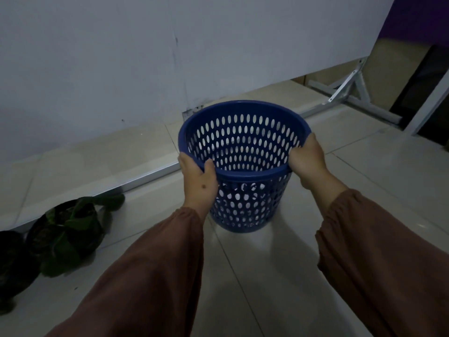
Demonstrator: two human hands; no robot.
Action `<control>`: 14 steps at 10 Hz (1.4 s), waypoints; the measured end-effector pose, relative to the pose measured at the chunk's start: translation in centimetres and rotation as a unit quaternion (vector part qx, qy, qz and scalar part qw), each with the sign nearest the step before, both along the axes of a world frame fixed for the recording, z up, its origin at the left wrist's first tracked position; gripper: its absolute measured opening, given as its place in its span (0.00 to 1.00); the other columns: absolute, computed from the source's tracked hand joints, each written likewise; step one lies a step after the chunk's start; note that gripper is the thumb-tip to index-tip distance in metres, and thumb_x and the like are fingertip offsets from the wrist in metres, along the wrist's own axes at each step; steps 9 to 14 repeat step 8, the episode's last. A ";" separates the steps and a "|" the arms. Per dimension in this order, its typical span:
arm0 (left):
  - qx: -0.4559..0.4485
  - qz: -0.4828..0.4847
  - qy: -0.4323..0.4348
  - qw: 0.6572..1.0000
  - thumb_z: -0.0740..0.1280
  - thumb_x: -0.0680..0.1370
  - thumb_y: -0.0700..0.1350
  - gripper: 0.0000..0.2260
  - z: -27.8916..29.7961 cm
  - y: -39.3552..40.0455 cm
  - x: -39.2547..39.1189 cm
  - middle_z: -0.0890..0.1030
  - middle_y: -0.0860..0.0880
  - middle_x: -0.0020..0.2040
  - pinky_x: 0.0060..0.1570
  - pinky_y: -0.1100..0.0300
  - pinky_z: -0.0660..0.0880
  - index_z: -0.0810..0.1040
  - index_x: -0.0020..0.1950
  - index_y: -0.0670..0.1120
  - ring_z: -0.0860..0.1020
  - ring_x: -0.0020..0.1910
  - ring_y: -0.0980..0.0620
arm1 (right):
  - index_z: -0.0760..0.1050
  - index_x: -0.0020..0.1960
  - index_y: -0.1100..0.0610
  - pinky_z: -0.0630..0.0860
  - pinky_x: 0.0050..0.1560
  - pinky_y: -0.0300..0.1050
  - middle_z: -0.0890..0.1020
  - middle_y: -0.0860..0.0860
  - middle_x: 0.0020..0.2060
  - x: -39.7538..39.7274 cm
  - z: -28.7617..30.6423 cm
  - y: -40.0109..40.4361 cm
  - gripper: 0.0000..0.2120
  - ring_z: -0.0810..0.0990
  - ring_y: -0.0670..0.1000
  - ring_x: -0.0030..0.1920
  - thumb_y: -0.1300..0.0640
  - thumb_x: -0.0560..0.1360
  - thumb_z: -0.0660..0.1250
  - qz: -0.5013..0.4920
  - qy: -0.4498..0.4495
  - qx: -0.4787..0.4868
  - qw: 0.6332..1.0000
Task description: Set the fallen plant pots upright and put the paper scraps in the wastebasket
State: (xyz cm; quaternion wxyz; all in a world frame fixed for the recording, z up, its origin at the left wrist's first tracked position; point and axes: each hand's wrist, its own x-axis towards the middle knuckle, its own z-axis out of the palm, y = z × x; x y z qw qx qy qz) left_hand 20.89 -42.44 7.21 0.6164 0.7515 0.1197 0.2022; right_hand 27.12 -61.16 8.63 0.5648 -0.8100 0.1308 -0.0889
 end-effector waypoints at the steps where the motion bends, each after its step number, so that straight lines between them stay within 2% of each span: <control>1: 0.024 0.053 0.020 0.998 0.57 0.77 0.41 0.16 -0.1 1.9 0.7 0.64 0.43 0.66 0.61 0.56 0.69 0.62 0.65 0.44 0.70 0.57 0.48 | 0.55 0.71 0.56 0.76 0.55 0.52 0.68 0.57 0.67 0.5 -0.3 2.2 0.28 0.73 0.57 0.60 0.66 0.73 0.53 0.029 0.007 0.001 1.000; 2: 0.026 0.057 0.047 0.997 0.56 0.78 0.43 0.15 -0.1 3.4 1.1 0.59 0.47 0.63 0.57 0.63 0.62 0.62 0.65 0.47 0.66 0.48 0.55 | 0.52 0.72 0.57 0.75 0.60 0.54 0.66 0.57 0.69 1.2 -0.2 3.8 0.28 0.72 0.59 0.62 0.66 0.73 0.52 0.032 0.012 -0.006 0.999; 3: 0.022 0.044 0.057 0.997 0.56 0.78 0.44 0.14 -0.1 4.4 1.3 0.58 0.50 0.59 0.55 0.66 0.62 0.62 0.64 0.48 0.65 0.45 0.58 | 0.52 0.72 0.58 0.76 0.56 0.51 0.66 0.58 0.68 1.8 -0.2 4.7 0.28 0.72 0.59 0.61 0.68 0.73 0.53 0.025 0.014 -0.015 0.999; 4: 0.013 0.032 0.071 0.997 0.58 0.78 0.44 0.14 0.3 4.8 1.0 0.59 0.50 0.58 0.58 0.63 0.61 0.64 0.63 0.49 0.65 0.51 0.54 | 0.56 0.70 0.57 0.75 0.56 0.53 0.65 0.58 0.68 2.2 0.0 5.0 0.27 0.71 0.61 0.62 0.67 0.72 0.55 0.007 0.024 -0.011 1.000; 5: 0.047 0.017 0.058 0.997 0.60 0.77 0.44 0.14 0.8 5.5 0.2 0.63 0.50 0.60 0.59 0.60 0.64 0.65 0.62 0.48 0.66 0.55 0.53 | 0.55 0.71 0.56 0.70 0.65 0.62 0.58 0.58 0.71 2.3 0.0 5.6 0.27 0.64 0.63 0.67 0.63 0.72 0.57 -0.001 0.065 -0.046 0.997; 6: 0.097 -0.007 0.036 0.995 0.61 0.77 0.44 0.16 2.2 6.5 -0.9 0.64 0.52 0.57 0.54 0.61 0.64 0.65 0.64 0.48 0.65 0.54 0.57 | 0.56 0.70 0.56 0.57 0.70 0.67 0.50 0.58 0.74 1.8 0.8 6.7 0.27 0.50 0.63 0.73 0.59 0.73 0.59 -0.002 0.118 -0.126 0.985; 7: 0.153 -0.024 0.025 0.988 0.61 0.77 0.45 0.19 3.9 7.8 -1.9 0.62 0.54 0.55 0.55 0.61 0.62 0.63 0.68 0.47 0.63 0.56 0.57 | 0.59 0.69 0.55 0.42 0.70 0.72 0.43 0.54 0.76 1.2 2.5 8.6 0.26 0.38 0.62 0.74 0.53 0.74 0.61 0.023 0.146 -0.224 0.963; 8: 0.191 -0.043 0.054 0.979 0.62 0.77 0.46 0.23 5.7 9.7 -2.9 0.68 0.48 0.65 0.65 0.54 0.65 0.60 0.70 0.45 0.65 0.67 0.48 | 0.64 0.66 0.55 0.43 0.68 0.75 0.48 0.53 0.76 0.5 5.0 11.1 0.23 0.41 0.63 0.74 0.50 0.73 0.60 0.076 0.110 -0.280 0.951; 14: 0.191 -0.043 0.054 0.979 0.62 0.77 0.46 0.23 5.7 9.7 -2.9 0.68 0.48 0.65 0.65 0.54 0.65 0.60 0.70 0.45 0.65 0.67 0.48 | 0.64 0.66 0.55 0.43 0.68 0.75 0.48 0.53 0.76 0.5 5.0 11.1 0.23 0.41 0.63 0.74 0.50 0.73 0.60 0.076 0.110 -0.280 0.951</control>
